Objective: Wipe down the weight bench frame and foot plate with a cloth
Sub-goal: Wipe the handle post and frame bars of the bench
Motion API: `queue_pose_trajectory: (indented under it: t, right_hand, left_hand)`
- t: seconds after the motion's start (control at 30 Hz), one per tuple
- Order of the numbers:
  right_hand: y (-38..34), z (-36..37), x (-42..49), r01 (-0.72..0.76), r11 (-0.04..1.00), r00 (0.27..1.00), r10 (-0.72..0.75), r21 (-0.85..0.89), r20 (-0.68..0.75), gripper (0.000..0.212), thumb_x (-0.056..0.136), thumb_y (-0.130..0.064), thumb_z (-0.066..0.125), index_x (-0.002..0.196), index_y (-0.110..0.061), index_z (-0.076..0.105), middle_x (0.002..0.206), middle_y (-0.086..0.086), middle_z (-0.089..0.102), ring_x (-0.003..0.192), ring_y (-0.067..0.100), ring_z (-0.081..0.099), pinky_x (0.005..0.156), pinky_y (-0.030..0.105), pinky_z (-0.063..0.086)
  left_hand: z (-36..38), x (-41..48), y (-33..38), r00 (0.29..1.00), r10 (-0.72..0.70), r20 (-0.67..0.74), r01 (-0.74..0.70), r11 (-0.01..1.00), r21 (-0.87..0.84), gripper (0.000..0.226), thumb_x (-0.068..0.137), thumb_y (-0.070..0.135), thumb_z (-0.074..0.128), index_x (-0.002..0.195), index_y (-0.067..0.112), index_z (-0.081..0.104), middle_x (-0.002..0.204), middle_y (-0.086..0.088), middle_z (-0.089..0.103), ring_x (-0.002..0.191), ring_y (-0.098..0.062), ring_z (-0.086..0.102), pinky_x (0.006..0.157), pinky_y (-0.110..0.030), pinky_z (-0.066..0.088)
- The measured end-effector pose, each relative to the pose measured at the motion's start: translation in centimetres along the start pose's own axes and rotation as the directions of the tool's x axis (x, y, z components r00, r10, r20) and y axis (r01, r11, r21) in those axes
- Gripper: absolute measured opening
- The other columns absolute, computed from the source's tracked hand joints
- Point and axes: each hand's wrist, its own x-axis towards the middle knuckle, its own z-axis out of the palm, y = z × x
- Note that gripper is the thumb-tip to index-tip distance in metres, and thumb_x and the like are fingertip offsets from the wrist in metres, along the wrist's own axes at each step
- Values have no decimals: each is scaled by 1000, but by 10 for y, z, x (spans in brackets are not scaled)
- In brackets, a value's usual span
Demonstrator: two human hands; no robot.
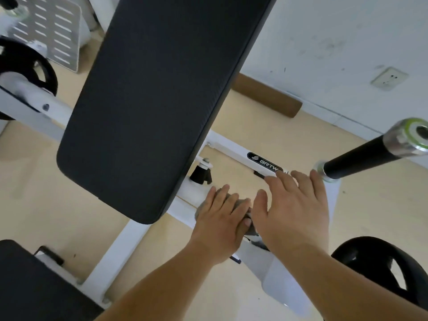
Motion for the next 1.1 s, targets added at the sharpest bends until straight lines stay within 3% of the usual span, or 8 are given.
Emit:
queue_pose_trajectory:
  t: [0.13, 0.33, 0.43, 0.53, 0.77, 0.83, 1.0, 1.1]
  right_hand:
    - [3, 2, -1, 23, 998, 997, -19, 60, -69, 47, 93, -30, 35, 120, -15, 70, 129, 4, 68, 131, 32, 51, 124, 51, 21]
    - [19, -4, -1, 157, 985, 987, -158, 74, 8, 58, 91, -34, 29, 130, -15, 66, 138, 3, 64, 129, 26, 55, 124, 50, 23]
    - [47, -13, -3, 380, 924, 924, -378, -34, 66, 54, 97, -40, 35, 132, -14, 66, 142, 7, 61, 130, 29, 55, 121, 51, 30]
    - [56, -12, -3, 383, 924, 922, -380, -19, 75, 58, 103, -41, 26, 145, -14, 55, 156, 9, 47, 146, 29, 40, 124, 51, 25]
    - [55, -7, -1, 390, 921, 918, -390, 9, 77, 62, 105, -41, 18, 154, -14, 45, 163, 7, 36, 153, 27, 29, 126, 51, 20]
    - [55, -7, -2, 392, 920, 916, -393, 24, 76, 61, 103, -40, 22, 152, -15, 47, 163, 7, 37, 152, 28, 31, 126, 51, 19]
    - [55, -8, -3, 400, 916, 914, -401, 32, 64, 59, 102, -38, 27, 150, -14, 50, 159, 9, 43, 150, 31, 35, 124, 54, 24]
    - [56, -9, -2, 404, 914, 913, -405, 34, 55, 59, 102, -39, 26, 149, -13, 51, 158, 9, 45, 148, 31, 37, 123, 54, 25]
  left_hand:
    - [-9, 3, -43, 998, 59, -16, -57, 993, 99, 53, 108, 47, 14, 150, 30, 42, 141, 5, 53, 144, -27, 38, 127, -45, 15]
    - [-8, 7, -9, 974, -188, -125, 192, 981, 14, 45, 107, 42, 21, 136, 26, 51, 130, 5, 58, 136, -26, 42, 127, -46, 13]
    - [8, 4, 32, 991, 109, -71, -109, 994, -4, 42, 108, 42, 24, 142, 27, 42, 137, 4, 53, 137, -27, 42, 127, -46, 15]
    - [-2, 11, 3, 933, 359, 35, -361, 931, 58, 43, 110, 44, 24, 151, 33, 31, 149, 11, 45, 143, -20, 36, 126, -45, 19]
    - [-14, 19, -26, 988, -95, -123, 102, 994, 51, 45, 105, 42, 23, 124, 34, 63, 110, 12, 64, 113, -18, 55, 124, -40, 22]
    - [-5, 19, 8, 991, -61, -120, 61, 998, -8, 39, 104, 43, 28, 122, 34, 62, 112, 12, 66, 113, -20, 55, 121, -44, 27]
    - [-3, 21, 3, 937, 350, 6, -350, 937, -16, 32, 108, 45, 28, 137, 36, 39, 134, 12, 58, 119, -18, 52, 114, -40, 37]
    - [-21, 30, -40, 990, 133, 46, -135, 990, 35, 36, 106, 46, 23, 127, 39, 52, 115, 15, 64, 110, -14, 57, 107, -30, 38]
